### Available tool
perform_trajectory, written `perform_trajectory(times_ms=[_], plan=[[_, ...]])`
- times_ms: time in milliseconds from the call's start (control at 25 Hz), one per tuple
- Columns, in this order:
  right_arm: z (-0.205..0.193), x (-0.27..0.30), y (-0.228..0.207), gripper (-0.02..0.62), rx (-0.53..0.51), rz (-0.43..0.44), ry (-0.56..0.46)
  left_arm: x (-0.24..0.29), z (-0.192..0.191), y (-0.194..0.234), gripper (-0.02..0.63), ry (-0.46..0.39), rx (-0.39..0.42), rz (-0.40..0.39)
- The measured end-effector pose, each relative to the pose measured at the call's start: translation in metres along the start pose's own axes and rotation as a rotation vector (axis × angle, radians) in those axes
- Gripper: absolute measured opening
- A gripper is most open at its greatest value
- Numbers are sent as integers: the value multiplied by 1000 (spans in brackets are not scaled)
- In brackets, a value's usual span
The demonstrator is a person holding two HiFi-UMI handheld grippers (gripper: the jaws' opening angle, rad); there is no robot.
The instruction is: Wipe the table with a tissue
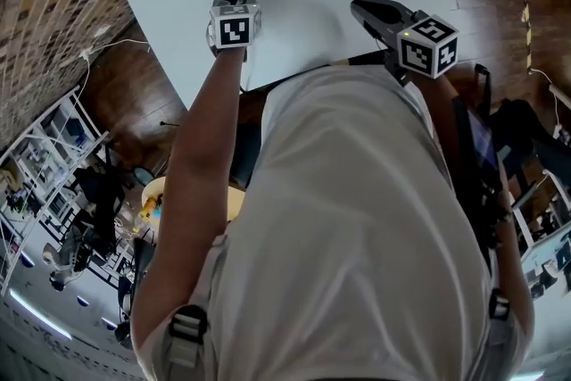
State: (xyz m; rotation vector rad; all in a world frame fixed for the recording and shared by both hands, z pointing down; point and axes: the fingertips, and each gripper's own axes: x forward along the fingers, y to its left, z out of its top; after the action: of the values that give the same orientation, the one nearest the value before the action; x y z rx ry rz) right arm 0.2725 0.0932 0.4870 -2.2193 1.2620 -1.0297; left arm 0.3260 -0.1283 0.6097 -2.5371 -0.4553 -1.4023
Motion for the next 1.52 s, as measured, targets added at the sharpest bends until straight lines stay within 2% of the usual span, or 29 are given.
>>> perform_trajectory(times_ms=[120,240,400,520,680,720,880,960,1080,1280,1400,1520], plan=[[4,5,-3,8,-2,6,-4,-12,5,2,134,-11,-29,-38],[6,11,-3,8,1,11,-4,-15,5,11,169,-13,-23,-43],[8,11,1,8,6,16,-9,-9,-3,14,213,45,-35,-62],[9,8,1,8,15,14,-18,-11,-3,11,200,54,-55,-69],[10,5,-4,8,29,3,-28,-12,-4,-5,42,75,-18,-84],[10,5,-5,8,32,2,-32,-13,-4,-9,35,79,-13,-80],[9,0,-5,8,36,7,-39,-10,-1,-18,34,75,-66,-75],[9,-4,-8,8,39,3,-41,-6,7,-20,34,57,-65,-62],[12,-11,-12,8,49,-7,-58,1,23,-17,34,25,-48,-30],[14,-25,-21,8,72,-18,-91,11,44,-11,32,-4,-77,40],[15,-34,-29,8,78,-23,-95,17,50,-15,28,16,-52,80],[15,-42,-39,8,82,-28,-89,31,58,-37,26,13,25,53]])
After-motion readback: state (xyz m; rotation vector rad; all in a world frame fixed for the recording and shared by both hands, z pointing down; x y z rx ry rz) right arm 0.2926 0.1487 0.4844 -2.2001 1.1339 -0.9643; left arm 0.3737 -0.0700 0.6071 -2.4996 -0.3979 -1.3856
